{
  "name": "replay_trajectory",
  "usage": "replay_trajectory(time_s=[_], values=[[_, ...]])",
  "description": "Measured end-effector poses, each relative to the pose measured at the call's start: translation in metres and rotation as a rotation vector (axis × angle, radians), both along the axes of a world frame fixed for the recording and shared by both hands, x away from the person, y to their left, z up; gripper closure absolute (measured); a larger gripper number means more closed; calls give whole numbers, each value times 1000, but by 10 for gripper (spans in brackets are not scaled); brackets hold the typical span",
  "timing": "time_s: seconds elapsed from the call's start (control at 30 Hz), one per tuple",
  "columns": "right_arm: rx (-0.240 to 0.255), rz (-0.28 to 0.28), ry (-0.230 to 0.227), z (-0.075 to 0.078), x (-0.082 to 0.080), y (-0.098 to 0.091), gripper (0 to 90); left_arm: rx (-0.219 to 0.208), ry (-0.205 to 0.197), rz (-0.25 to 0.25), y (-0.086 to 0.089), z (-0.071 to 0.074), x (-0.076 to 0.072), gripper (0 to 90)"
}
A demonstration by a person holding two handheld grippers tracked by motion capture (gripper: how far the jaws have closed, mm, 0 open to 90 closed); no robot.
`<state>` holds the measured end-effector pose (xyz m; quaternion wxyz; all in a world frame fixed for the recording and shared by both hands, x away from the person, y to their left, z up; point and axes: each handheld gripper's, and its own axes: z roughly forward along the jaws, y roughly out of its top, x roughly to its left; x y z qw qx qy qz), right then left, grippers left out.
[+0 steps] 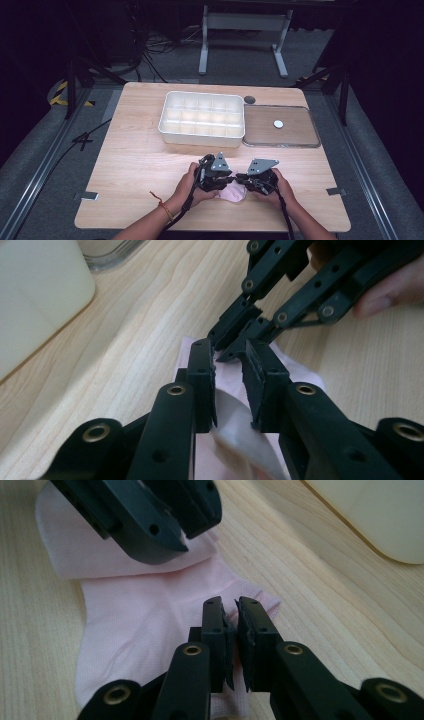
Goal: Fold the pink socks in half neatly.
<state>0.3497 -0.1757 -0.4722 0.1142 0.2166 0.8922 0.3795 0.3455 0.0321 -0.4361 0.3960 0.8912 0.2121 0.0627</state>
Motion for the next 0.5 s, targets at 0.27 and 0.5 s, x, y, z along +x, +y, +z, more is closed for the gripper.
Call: replay_trajectory(time_s=[0.27, 0.5], values=[[1, 1, 3, 0, 0, 0, 824, -18, -12, 11, 9, 10, -1, 699], [4, 2, 5, -1, 1, -1, 825, -28, -16, 12, 34, 14, -7, 727]])
